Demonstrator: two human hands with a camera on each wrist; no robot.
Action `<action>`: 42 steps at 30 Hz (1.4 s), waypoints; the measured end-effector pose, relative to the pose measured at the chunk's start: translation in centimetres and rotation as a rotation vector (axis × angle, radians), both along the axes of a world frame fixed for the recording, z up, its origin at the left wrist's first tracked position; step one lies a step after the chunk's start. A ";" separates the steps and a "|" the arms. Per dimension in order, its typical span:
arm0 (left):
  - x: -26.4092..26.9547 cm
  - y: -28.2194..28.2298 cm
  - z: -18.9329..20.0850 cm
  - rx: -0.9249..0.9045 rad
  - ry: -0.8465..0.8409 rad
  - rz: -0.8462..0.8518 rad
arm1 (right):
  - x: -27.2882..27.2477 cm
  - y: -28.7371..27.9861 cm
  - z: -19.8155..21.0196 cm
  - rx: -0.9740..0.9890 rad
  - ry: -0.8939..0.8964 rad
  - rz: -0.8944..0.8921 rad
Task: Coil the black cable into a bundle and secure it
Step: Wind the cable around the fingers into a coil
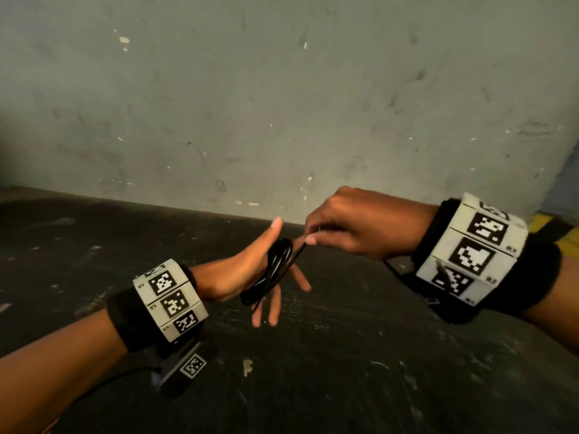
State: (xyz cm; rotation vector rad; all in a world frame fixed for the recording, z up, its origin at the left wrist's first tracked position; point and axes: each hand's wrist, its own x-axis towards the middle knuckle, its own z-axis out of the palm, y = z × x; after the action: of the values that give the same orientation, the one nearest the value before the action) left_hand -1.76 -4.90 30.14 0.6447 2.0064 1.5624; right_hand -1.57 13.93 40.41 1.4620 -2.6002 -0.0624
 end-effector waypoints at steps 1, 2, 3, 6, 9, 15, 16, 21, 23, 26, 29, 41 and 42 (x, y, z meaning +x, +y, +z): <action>0.1 0.0 0.1 -0.022 -0.010 -0.033 | -0.1 0.1 0.3 0.022 0.022 0.020; 0.2 0.0 0.0 -0.037 -0.015 -0.073 | -0.2 0.2 0.4 0.038 0.046 0.040; 0.4 0.0 0.1 -0.035 -0.014 -0.110 | -0.4 0.3 0.4 0.045 0.075 0.056; 0.7 -0.3 0.8 0.034 -0.079 -0.203 | -0.9 0.7 0.1 0.001 0.174 0.101; 1.0 -0.7 1.5 0.080 -0.174 -0.304 | -1.2 1.0 -0.5 -0.067 0.267 0.156; 1.4 -0.9 3.3 0.293 -0.253 -0.442 | -2.8 1.0 -3.3 -0.312 0.242 0.112; 1.2 -0.9 3.5 0.343 -0.251 -0.443 | -3.2 0.8 -3.9 -0.391 0.202 0.099; 0.4 -0.7 4.1 0.588 -0.244 -0.398 | -4.5 -0.3 -8.1 -0.651 -0.094 0.003; 0.2 -0.4 4.1 0.673 -0.246 -0.356 | -4.4 -0.9 -10.0 -0.680 -0.214 -0.036; 0.0 -0.2 4.0 0.780 -0.252 -0.238 | -3.4 -2.2 -12.0 -0.624 -0.298 -0.094; -0.4 0.2 4.2 0.791 -0.219 -0.001 | -1.7 -3.5 -13.0 -0.551 -0.337 -0.144; -0.7 1.5 1.9 0.482 0.029 0.454 | 3.1 -3.0 -8.7 -0.096 -0.391 -0.264; -0.7 1.7 1.7 0.444 0.055 0.473 | 3.5 -2.8 -8.0 -0.063 -0.341 -0.255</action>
State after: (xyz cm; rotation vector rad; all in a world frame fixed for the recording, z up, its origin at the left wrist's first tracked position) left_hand -2.49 -3.22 31.81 0.3832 1.9550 2.3324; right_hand 1.93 11.13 32.36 1.2017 -3.0149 0.2592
